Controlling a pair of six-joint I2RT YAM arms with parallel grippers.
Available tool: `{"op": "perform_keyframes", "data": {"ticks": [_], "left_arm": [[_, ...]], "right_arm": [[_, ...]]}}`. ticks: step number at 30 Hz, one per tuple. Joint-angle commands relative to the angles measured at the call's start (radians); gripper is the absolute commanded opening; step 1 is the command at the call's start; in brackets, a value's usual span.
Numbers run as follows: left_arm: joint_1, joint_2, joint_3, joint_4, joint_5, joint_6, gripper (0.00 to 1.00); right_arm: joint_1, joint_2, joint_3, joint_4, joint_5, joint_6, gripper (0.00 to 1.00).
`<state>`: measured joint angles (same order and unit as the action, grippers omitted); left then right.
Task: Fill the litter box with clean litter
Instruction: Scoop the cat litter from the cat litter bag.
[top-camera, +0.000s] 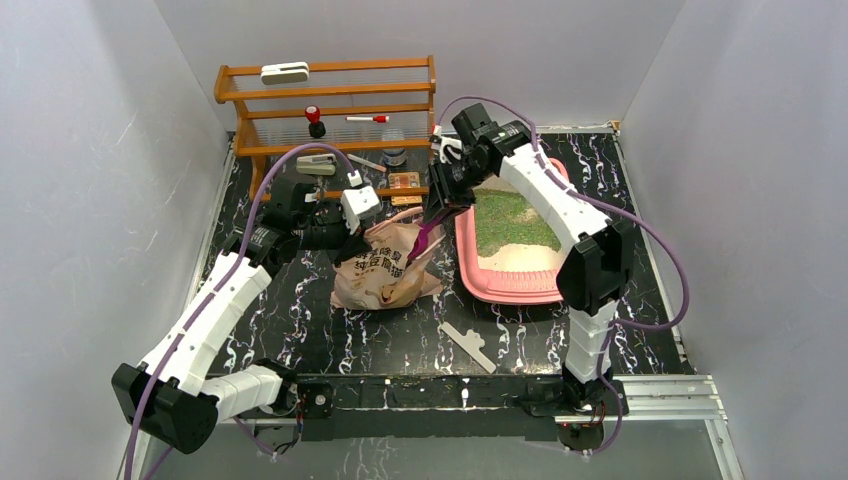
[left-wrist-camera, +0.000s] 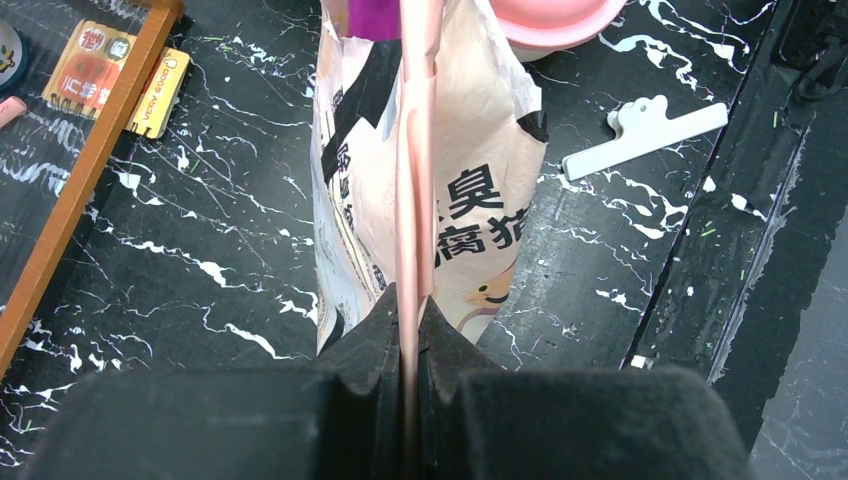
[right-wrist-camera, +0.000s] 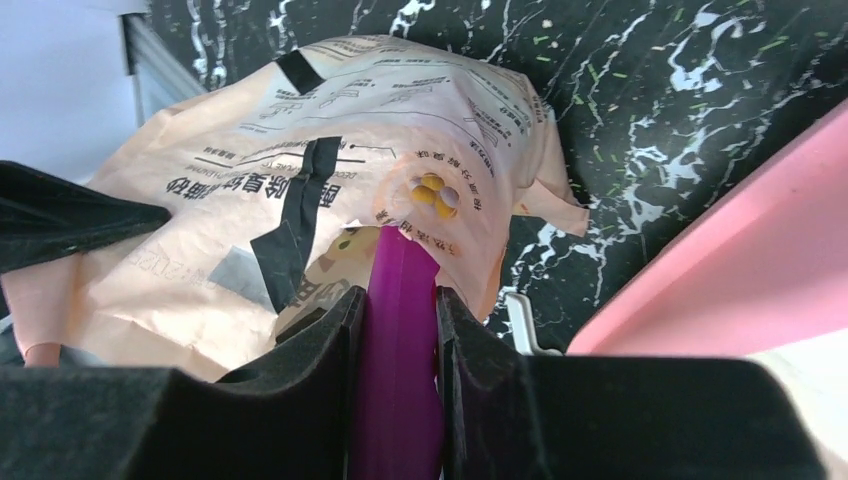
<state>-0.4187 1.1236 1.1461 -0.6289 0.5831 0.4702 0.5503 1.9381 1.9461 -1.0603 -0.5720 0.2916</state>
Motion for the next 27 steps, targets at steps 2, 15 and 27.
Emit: {"op": "perform_keyframes", "data": {"ticks": [2, 15, 27], "left_arm": [[-0.005, -0.029, 0.015, 0.048, 0.069, -0.006, 0.0], [-0.005, -0.026, 0.007, 0.064, 0.054, -0.027, 0.0], [-0.005, -0.022, 0.003, 0.085, 0.064, -0.041, 0.0]], "right_arm": [[0.098, 0.037, 0.084, -0.132, 0.345, -0.017, 0.0], [0.131, 0.134, -0.012, 0.01, -0.041, -0.076, 0.0], [0.053, -0.011, -0.221, 0.384, -0.426, 0.089, 0.0]]}}
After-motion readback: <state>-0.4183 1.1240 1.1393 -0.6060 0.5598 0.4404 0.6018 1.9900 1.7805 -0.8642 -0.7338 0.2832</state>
